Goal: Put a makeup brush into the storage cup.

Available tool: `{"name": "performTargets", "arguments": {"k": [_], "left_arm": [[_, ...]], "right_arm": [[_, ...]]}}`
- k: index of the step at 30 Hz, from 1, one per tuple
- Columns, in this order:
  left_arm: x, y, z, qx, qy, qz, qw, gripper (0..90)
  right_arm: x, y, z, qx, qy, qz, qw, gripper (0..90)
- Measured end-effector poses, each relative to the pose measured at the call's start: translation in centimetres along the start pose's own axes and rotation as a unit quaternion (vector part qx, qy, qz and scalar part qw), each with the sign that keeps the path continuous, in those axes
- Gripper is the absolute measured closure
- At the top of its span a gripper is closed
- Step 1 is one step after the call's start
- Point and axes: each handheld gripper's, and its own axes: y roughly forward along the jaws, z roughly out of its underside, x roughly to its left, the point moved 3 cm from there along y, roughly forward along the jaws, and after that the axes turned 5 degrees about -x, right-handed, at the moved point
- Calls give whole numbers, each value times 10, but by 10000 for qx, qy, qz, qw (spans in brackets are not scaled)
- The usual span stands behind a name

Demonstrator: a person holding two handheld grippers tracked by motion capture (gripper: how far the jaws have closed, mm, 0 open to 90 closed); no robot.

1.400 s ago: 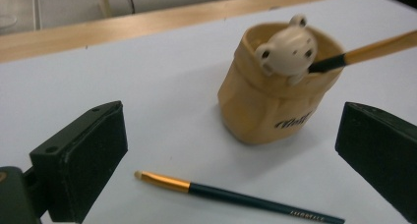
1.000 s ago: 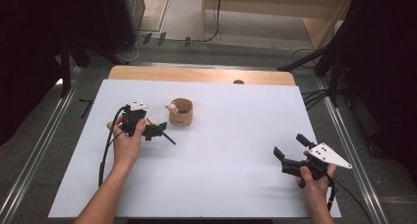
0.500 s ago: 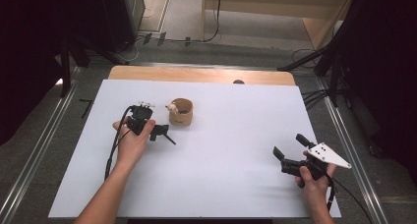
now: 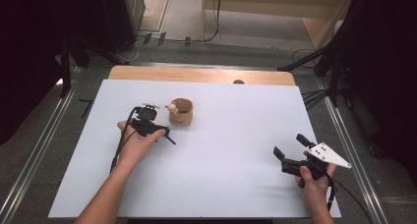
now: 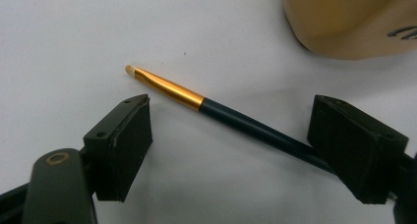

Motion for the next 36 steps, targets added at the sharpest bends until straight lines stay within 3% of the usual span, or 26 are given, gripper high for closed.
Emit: {"name": "performTargets", "arguments": {"k": [4, 6, 8, 9, 14, 25, 31, 36], "left_arm": [[3, -4, -1, 58, 87, 23, 9999, 297], [5, -7, -1, 47, 120, 55, 9999, 489], [10, -9, 0, 67, 114, 219, 9997, 807], [12, -9, 0, 73, 135, 291, 9995, 843], [13, -10, -1, 82, 293, 359, 9989, 847], [23, -20, 4, -176, 9, 650, 9977, 848], [28, -36, 5, -727, -97, 905, 9932, 848], [30, -52, 6, -1187, -182, 1149, 9861, 848]], "right_arm": [[1, 1, 1, 26, 2, 6, 10000, 15], [1, 1, 0, 26, -9, 14, 10000, 15], [1, 1, 0, 30, -15, 33, 10000, 16], [1, 1, 1, 44, -1, 44, 10000, 17], [1, 2, 1, 55, -8, 82, 10000, 26], [1, 3, 1, 54, -34, 89, 9999, 32], [6, 3, -1, 35, -44, 59, 10000, 35], [16, 9, -4, 26, -48, -103, 9999, 37]]}}
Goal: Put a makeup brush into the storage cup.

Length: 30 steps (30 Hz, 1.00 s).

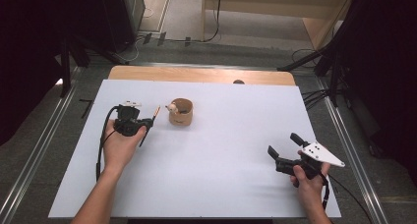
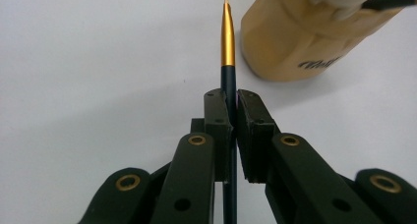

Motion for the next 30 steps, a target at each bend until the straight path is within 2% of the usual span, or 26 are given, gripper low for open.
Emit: {"name": "performTargets", "arguments": {"k": [3, 7, 8, 12, 16, 23, 30], "left_arm": [[-1, -8, -1, -228, -10, 62, 9997, 848], [-4, -17, -4, -514, -56, 217, 9984, 848], [-6, -20, -5, -631, -45, 271, 9976, 847], [-15, -27, -7, -841, 86, 336, 9959, 848], [-21, -30, -9, -998, 107, 399, 9941, 847], [-32, -32, -11, -1191, 118, 652, 9907, 847], [-46, -31, -12, -1366, 175, 943, 9860, 847]], "right_arm": [[10, 6, -5, -42, -19, -133, 9999, 40], [23, 13, -14, -67, 93, -253, 9996, 52], [26, 15, -17, -68, 98, -278, 9995, 53], [41, 24, -28, -87, 158, -356, 9992, 74], [58, 36, -36, -111, 179, -458, 9987, 103], [86, 60, -44, -33, 206, -702, 9973, 132], [107, 81, -52, 94, 277, -624, 9976, 173]]}}
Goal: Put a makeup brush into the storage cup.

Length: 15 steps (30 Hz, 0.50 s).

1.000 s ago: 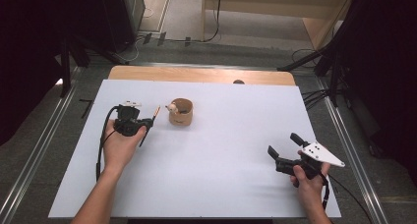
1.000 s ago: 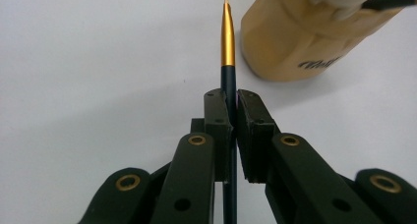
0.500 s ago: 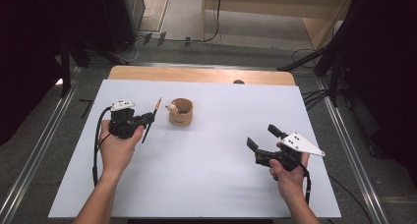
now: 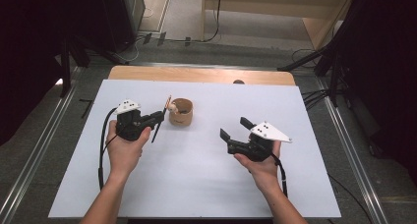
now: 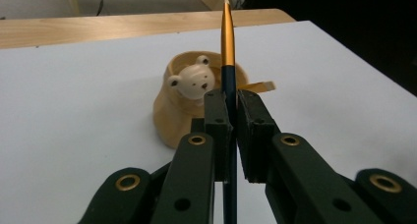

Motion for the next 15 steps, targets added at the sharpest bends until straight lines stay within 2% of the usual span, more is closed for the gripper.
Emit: {"name": "performTargets", "arguments": {"k": [5, 15], "left_arm": [[-9, 5, 1, -77, 35, 128, 9999, 847], [-20, 13, 5, -189, 81, 289, 9994, 847]], "right_arm": [[12, 13, -8, -10, 98, -115, 9999, 179], [28, 33, -16, -90, 452, -255, 9986, 315]]}}
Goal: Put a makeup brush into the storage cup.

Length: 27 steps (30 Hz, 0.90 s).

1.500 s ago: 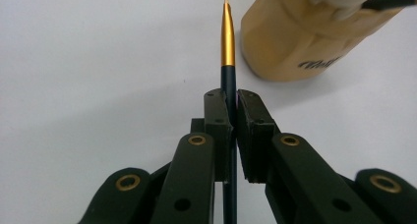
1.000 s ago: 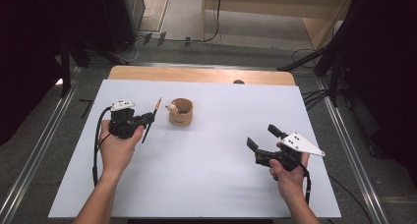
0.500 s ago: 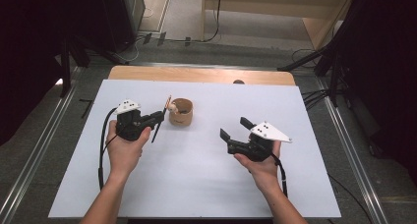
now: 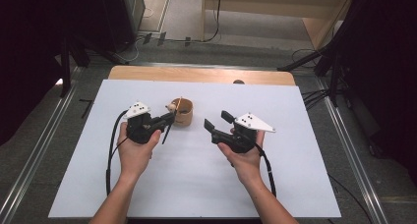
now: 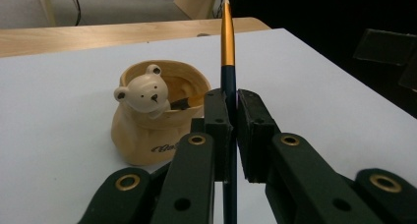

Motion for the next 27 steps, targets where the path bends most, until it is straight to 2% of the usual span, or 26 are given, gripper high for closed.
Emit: {"name": "performTargets", "arguments": {"k": [6, 16, 27], "left_arm": [[-4, 3, 2, -17, 8, 84, 10000, 847], [-12, 8, 5, -21, 33, 195, 9998, 846], [-20, 12, 8, -19, 102, 286, 9995, 846]], "right_arm": [[5, 11, 1, 63, 309, -91, 9995, 433], [20, 37, 0, 218, 756, -82, 9969, 519], [29, 51, 2, 315, 904, -128, 9953, 546]]}}
